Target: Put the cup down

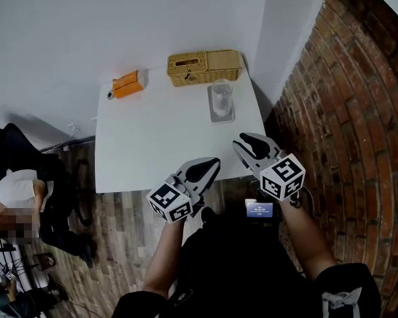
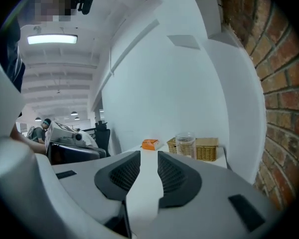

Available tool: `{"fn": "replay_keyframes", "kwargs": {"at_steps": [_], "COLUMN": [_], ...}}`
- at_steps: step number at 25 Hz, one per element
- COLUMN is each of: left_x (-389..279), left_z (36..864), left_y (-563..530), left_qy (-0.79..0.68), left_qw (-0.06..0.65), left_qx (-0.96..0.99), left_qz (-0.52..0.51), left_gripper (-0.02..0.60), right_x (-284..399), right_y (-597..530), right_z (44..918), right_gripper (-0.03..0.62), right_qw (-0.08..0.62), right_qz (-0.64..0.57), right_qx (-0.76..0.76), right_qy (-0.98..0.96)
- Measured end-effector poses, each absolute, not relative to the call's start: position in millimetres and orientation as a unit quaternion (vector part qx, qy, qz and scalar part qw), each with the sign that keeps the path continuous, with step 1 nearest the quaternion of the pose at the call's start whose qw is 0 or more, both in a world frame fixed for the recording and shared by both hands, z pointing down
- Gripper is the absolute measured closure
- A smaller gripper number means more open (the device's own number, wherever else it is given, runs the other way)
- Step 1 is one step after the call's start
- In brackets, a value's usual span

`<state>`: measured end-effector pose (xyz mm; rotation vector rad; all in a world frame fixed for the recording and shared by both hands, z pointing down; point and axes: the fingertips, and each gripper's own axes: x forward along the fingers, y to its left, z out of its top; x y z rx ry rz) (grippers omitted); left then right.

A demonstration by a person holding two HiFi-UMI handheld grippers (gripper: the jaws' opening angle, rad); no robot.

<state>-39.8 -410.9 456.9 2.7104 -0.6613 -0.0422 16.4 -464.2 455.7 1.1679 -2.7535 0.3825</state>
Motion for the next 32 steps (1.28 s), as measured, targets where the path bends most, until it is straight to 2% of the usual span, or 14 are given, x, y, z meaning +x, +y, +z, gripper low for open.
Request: {"fn": "replay_keyframes", "kwargs": {"at_steps": [8,32], "left_x": [-44.2,-46.8], "left_z": [457.0,458.3], "left_y": [-407.6,-413.6], "left_qy": [-0.229,-0.235], "left_qw": [0.167,0.165], "left_qx": [0.959,0.958], "left_qz": [-0.002,0.004], "left_gripper": [0.574,0.574], "right_x": [19.6,20.3], "right_y": [-457.5,-471.7], "right_z": [459.7,463.6], "right_gripper": [0.547,0.565], "right_qw": [0.077,0.083], "right_qz": [0.125,0.131], "right_qx": [0.403,0.410], "right_qy": [-0.903,-0.899]}}
